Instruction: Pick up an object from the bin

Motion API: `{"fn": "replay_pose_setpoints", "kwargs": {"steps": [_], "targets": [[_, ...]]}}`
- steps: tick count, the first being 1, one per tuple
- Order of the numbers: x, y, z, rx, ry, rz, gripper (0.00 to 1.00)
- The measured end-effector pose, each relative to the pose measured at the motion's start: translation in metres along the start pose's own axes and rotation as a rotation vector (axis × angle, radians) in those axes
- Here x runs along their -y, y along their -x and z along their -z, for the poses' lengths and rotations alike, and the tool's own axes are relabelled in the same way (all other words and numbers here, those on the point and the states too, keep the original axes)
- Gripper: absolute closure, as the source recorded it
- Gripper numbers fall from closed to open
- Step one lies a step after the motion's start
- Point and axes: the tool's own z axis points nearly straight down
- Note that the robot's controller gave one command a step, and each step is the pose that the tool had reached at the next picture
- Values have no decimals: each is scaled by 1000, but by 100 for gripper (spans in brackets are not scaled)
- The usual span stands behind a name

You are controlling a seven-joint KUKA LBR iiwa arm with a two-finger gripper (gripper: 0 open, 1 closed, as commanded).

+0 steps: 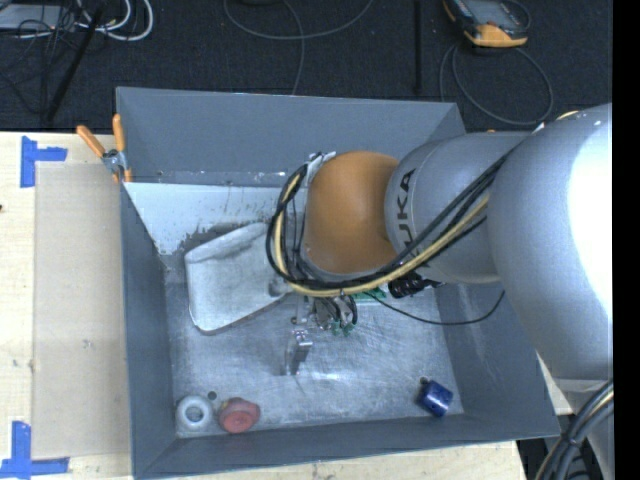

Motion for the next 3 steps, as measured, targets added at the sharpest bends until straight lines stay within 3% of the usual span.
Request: {"fn": "replay_pose_setpoints", "kwargs": {"steps": [1, 2, 3], "targets": [[-13, 26, -8, -54, -21, -235, 0], [-12, 39, -5, 13, -5, -238, 100], [7, 26, 133, 27, 11, -250, 100]]}}
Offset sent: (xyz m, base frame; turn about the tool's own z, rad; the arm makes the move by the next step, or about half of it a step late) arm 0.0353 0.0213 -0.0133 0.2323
